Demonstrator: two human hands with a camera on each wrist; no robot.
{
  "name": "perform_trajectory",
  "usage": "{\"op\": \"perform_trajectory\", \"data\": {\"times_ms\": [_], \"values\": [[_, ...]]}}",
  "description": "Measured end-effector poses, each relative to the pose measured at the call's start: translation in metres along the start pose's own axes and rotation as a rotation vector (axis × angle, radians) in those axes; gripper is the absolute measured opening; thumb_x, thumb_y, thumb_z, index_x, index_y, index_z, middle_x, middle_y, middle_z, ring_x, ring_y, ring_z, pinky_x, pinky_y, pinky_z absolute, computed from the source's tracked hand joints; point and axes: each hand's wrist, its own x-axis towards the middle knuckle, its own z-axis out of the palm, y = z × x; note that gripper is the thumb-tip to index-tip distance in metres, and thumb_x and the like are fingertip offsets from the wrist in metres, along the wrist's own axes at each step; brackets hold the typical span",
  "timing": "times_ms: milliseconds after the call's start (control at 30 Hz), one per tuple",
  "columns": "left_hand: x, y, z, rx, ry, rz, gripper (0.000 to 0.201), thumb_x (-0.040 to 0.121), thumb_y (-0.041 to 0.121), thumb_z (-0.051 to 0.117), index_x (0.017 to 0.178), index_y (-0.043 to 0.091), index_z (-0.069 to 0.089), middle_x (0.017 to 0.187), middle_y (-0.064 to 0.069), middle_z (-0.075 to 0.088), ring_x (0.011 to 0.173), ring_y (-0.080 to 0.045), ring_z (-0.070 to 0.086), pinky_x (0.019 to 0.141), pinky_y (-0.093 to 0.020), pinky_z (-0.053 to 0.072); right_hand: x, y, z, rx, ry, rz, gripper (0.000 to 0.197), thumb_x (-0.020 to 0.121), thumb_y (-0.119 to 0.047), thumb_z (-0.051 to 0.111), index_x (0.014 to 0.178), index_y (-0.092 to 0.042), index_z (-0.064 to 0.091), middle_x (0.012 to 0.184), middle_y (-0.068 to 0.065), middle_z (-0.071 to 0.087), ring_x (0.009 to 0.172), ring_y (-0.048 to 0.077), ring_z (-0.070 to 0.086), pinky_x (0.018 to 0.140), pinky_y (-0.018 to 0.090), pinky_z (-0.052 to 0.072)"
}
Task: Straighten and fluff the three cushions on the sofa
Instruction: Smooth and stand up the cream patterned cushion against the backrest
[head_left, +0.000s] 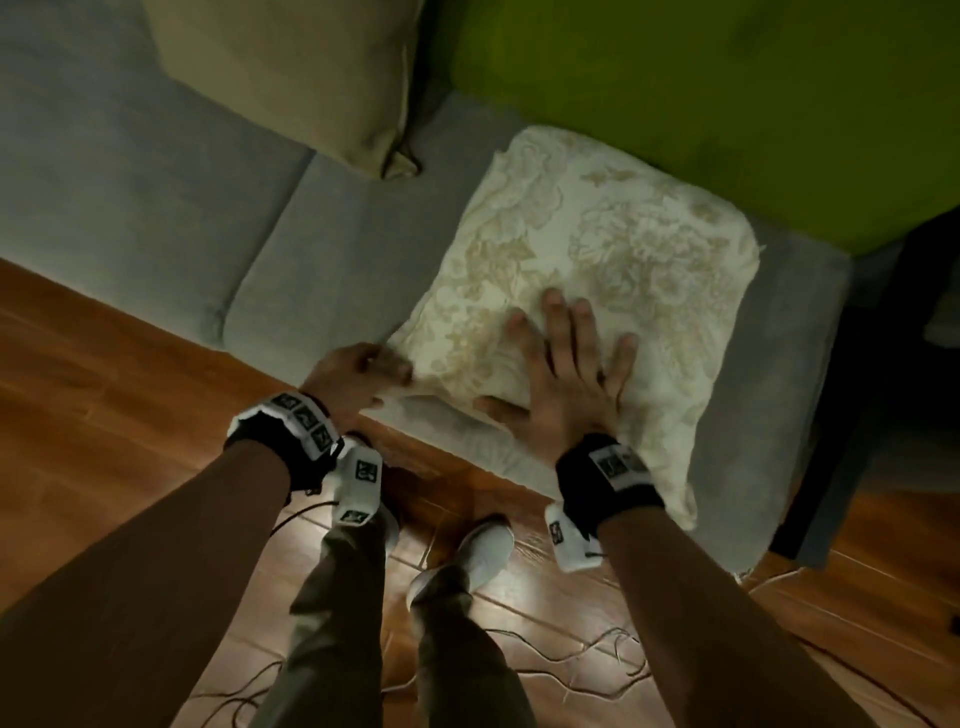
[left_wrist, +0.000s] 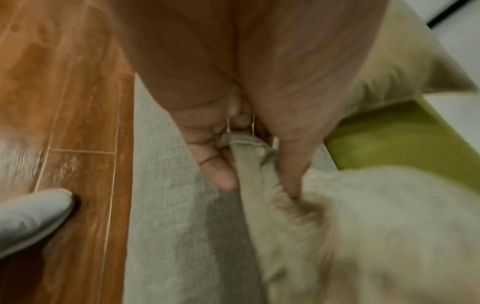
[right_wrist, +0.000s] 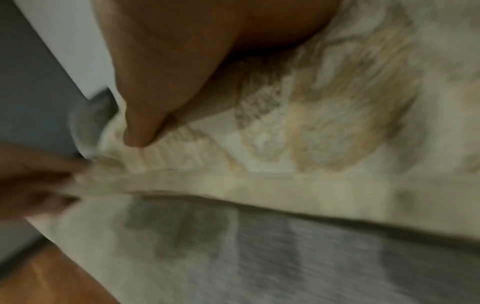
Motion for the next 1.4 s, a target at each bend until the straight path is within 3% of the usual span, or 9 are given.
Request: {"op": "perform_trajectory", "data": {"times_ms": [267,367,467,600,667,933,1167,1300,1400], "values": [[0.014,-0.026,-0.018,-0.078,0.185,-0.012,0.032,0.077,0.033,0.084,0.103,0.019,0.073,0.100,-0.004,0.073,0.060,-0.009,0.071,0.057,-0.018,0.056,0.015,0.016,0.026,-0.061,-0.207,0.071,0.129,0.065,-0.101,0.040,0.159,-0.036,-0.019,0.167,0.003,-0.030,0.154,0.029,-0.025,0.113,0.076,-0.004],[0.010,-0.015,-0.011,0.230,0.236,0.042,0.035,0.090,0.042,0.066,0.120,0.025,0.065,0.117,-0.001,0.065,0.101,-0.024,0.067,0.079,-0.027,0.050,0.011,0.008,0.005,0.001,-0.260,-0.013,0.124,0.073,-0.090,0.052,0.159,-0.036,-0.018,0.164,0.003,-0.036,0.151,0.029,-0.032,0.111,0.076,-0.012],[-0.012,0.011,0.001,0.290,0.384,0.314,0.054,0.098,0.041,0.053,0.146,0.022,0.043,0.152,-0.010,0.036,0.137,-0.034,0.038,0.107,-0.040,0.035,-0.016,0.005,-0.021,0.153,-0.012,-0.133,0.087,0.091,-0.071,0.051,0.162,-0.032,0.020,0.171,0.007,-0.010,0.157,0.032,-0.012,0.114,0.076,-0.004],[-0.044,0.064,0.054,0.557,0.301,0.819,0.074,0.097,0.062,0.037,0.159,0.027,0.016,0.167,-0.012,-0.003,0.153,-0.035,-0.001,0.119,-0.060,0.013,-0.051,0.030,-0.025,0.299,0.297,0.134,0.076,0.095,-0.062,0.047,0.159,-0.028,0.026,0.171,0.012,0.008,0.157,0.037,-0.002,0.119,0.070,-0.002],[-0.035,0.076,0.082,0.798,0.189,0.930,0.081,0.093,0.073,0.034,0.158,0.037,0.003,0.167,-0.008,-0.012,0.152,-0.035,-0.011,0.116,-0.068,0.010,-0.050,0.048,-0.011,0.262,0.191,0.268,0.094,0.088,-0.077,0.047,0.162,-0.032,0.010,0.171,0.008,-0.008,0.157,0.036,-0.010,0.119,0.070,-0.005],[0.024,0.046,0.099,1.251,0.023,0.633,0.101,0.074,0.088,0.028,0.137,0.050,-0.042,0.147,0.006,-0.054,0.136,-0.024,-0.048,0.112,-0.072,-0.001,-0.033,0.087,0.045,0.075,-0.359,0.236,0.111,0.073,-0.097,0.035,0.138,-0.053,-0.043,0.147,-0.012,-0.057,0.141,0.022,-0.048,0.115,0.066,-0.020],[0.014,0.026,0.089,1.146,0.090,0.703,0.116,0.068,0.083,0.046,0.146,0.046,-0.031,0.156,0.004,-0.042,0.145,-0.027,-0.034,0.115,-0.069,0.011,-0.097,0.121,0.058,0.036,-0.264,0.289,0.126,0.078,-0.073,0.066,0.150,-0.043,-0.034,0.158,-0.005,-0.045,0.151,0.032,-0.027,0.112,0.080,0.011],[-0.004,0.021,0.086,0.866,0.146,0.730,0.123,0.061,0.078,0.058,0.152,0.045,-0.017,0.160,0.007,-0.031,0.150,-0.033,-0.019,0.117,-0.063,0.012,-0.127,0.129,0.057,0.249,-0.162,0.275,0.126,0.080,-0.048,0.081,0.154,-0.049,-0.022,0.167,-0.005,-0.024,0.156,0.037,0.004,0.112,0.069,0.034],[-0.004,0.018,0.071,0.626,0.186,0.465,0.135,0.059,0.066,0.080,0.148,0.054,-0.019,0.167,0.003,-0.005,0.150,-0.039,0.016,0.114,-0.060,0.026,-0.143,0.131,0.045,0.803,-0.053,0.467,0.130,0.070,-0.039,0.092,0.159,-0.043,-0.002,0.169,-0.011,0.003,0.146,0.012,0.035,0.111,0.046,0.046]]}}
